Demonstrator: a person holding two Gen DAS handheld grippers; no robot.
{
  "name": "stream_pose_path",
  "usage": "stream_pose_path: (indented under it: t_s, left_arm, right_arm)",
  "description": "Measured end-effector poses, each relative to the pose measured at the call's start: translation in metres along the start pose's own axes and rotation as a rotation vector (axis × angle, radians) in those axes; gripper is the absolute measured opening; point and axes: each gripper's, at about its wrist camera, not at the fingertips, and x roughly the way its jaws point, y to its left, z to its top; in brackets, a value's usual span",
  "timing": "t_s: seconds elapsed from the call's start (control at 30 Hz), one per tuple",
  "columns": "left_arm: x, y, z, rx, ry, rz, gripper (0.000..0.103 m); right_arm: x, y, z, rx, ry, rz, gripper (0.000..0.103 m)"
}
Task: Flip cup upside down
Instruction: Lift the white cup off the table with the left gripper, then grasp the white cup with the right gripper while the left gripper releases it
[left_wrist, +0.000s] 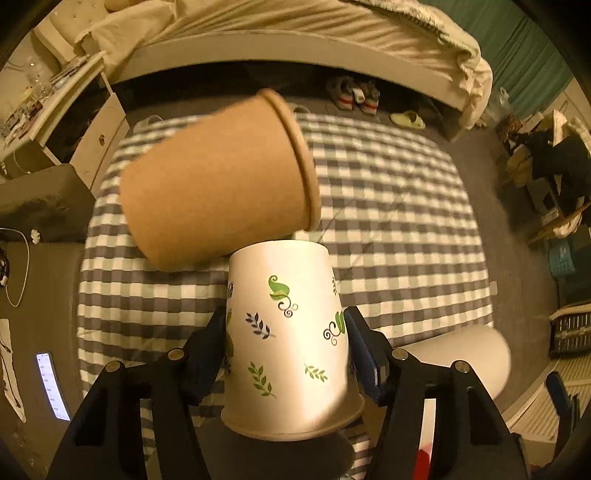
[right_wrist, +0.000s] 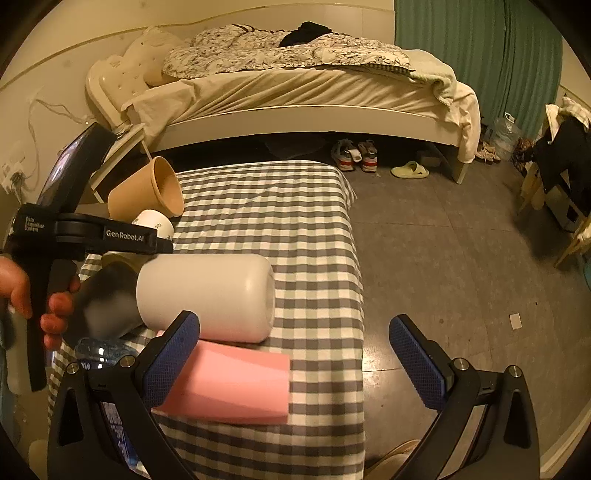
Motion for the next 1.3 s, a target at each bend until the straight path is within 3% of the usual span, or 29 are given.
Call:
stream_pose_path:
  t_s: [0.37,0.5,0.6,0.8,1.0,1.3]
  left_arm:
    - [-0.126,-0.013,-0.014,0.023,-0.175,-0.022,0.063]
    - [-0.176,-0.017,-0.054,0.062,-0.206,-0.036,0.063]
    - [-0.190,-0.018,-0.093,0.077,-0.192,-0.047,0.063]
    - [-0.174,-0.015,-0.199,0.062,-0.144,-0.060,0.063]
    - [-0.124,-0.009,-0.273,-0.013,-0.032,-0.101,0.063]
    - [-0.087,-0.025,-0.293,-0.006,-0.002,-0.084,0.067]
  right_arm:
    - [-0.065,-0.005,0.000,0.005,-0.075,-0.009,0.103]
    - [-0.109,-0.003,-0.006,0.016,-0.124,-0.005,0.103]
    - [-0.142,-0.001,-0.019,0.019,-0.153,-0.002,0.103]
    - [-0.188,0.007,-0.062,0.004,-0.167,0.009,0.103]
    - [-0.197,0.020,-0.113,-0.050,-0.118,0.011,0.103]
    - [-0.174,0.030,-0.156,-0.084,-0.041,0.020,0.103]
